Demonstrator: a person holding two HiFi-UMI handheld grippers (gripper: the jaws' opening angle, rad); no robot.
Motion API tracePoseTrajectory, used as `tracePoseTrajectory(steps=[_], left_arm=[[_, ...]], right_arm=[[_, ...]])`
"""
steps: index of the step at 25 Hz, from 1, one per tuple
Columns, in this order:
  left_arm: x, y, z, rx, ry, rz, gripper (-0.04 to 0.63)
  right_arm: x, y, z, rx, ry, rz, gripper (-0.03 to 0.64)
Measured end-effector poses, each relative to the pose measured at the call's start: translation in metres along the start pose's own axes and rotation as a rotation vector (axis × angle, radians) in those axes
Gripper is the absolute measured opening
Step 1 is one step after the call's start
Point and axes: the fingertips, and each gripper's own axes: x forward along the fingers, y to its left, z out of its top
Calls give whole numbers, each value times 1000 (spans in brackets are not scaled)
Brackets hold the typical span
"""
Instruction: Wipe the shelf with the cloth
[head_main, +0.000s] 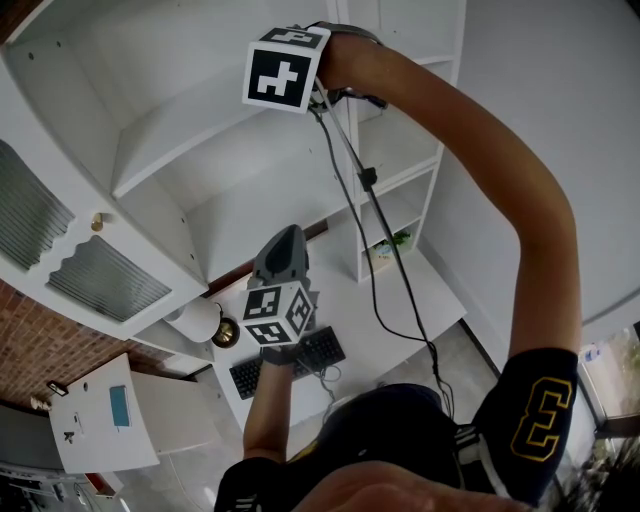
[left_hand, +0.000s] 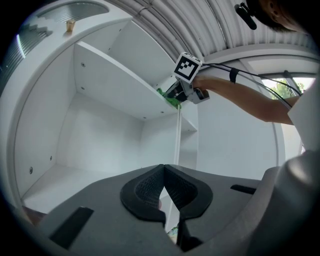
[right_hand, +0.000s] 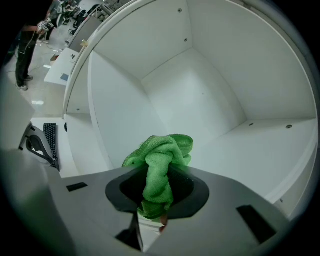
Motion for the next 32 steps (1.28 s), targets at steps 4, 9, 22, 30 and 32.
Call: tracePoseTrajectory(steps=[4, 9, 22, 30, 32], left_arm=[[-2, -2, -2, -2, 5, -1, 9], [-8, -3, -3, 0, 8, 1, 9], [-54, 29, -7, -1, 12, 90, 9], [-104, 57, -42, 1, 55, 185, 9], [-114, 63, -53, -16, 67, 204, 9]], right_arm=[[-2, -1, -4, 12, 4, -8, 81], [-6, -2, -8, 34, -3, -22, 81], [-24, -6, -31, 491, -281, -77, 81], [-59, 6, -33, 522, -577, -476, 87], [-69, 23, -32, 510, -569, -495, 89]])
